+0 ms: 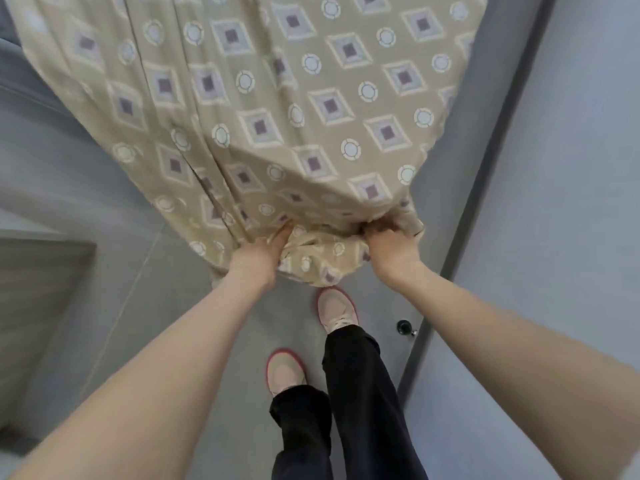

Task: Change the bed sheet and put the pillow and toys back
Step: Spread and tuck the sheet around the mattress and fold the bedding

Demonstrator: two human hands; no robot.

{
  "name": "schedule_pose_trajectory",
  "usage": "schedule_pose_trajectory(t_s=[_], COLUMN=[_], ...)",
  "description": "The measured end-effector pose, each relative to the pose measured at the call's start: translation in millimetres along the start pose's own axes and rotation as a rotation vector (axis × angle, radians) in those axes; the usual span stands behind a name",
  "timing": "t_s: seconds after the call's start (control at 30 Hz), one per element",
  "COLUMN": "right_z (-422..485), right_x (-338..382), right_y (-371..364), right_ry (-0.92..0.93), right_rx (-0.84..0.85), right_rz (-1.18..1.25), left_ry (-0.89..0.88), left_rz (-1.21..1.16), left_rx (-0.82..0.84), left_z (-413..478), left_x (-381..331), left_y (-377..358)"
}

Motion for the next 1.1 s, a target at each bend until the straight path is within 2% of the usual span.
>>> schedule_pose_trajectory(t_s=[0.17,0.2,0.37,0.5,0.73,0.93,1.1], right_z=[-26.9,-33.8,-67.9,-97.9,-164.0,-224.9,-284.3], right_x=[-3.3,-3.0,-0.2,1.3,5.2,2.3,-6.4], right_y=[-0.4,0.4,23.5,59.7,156.3,269.2,352.9], right_ry=[-0.013,-0.009,0.018,0.012,0.022,0.022,0.022], right_rx=[0.174,0.200,0.207,0.177,0.025,-0.113,-0.189], right_rz=[-0.044,-0.046,-0.011,0.104,0.228,0.384,0.461], left_ry=[0.020,-0.001,-0.016,0.000,0.001,-0.108,-0.141], left_rz=[-0.172,-0.190,-0.306,-0.527,-0.882,-0.998,-0.977], left_rx=[0.230,0.233,0.083,-0.057,-0.247,-0.365,-0.462], left_z=[-27.6,-34.6,-66.2,-97.7,-186.2,-272.7,-349.1], left_x=[-7.6,-9.6,-9.0,-5.8,-7.5,7.3,30.0], left_y=[-18.2,-19.9,7.0,52.4,144.5,236.5,302.3])
Point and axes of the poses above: each hand's wrist, its own z-axis towards the middle knuckle, its own y-axis out of the back of the hand, x = y × z, the point moved 2 cm from there along z, towards the middle knuckle, and after that the axes turned 4 degrees about -z, right-handed, at the moved point
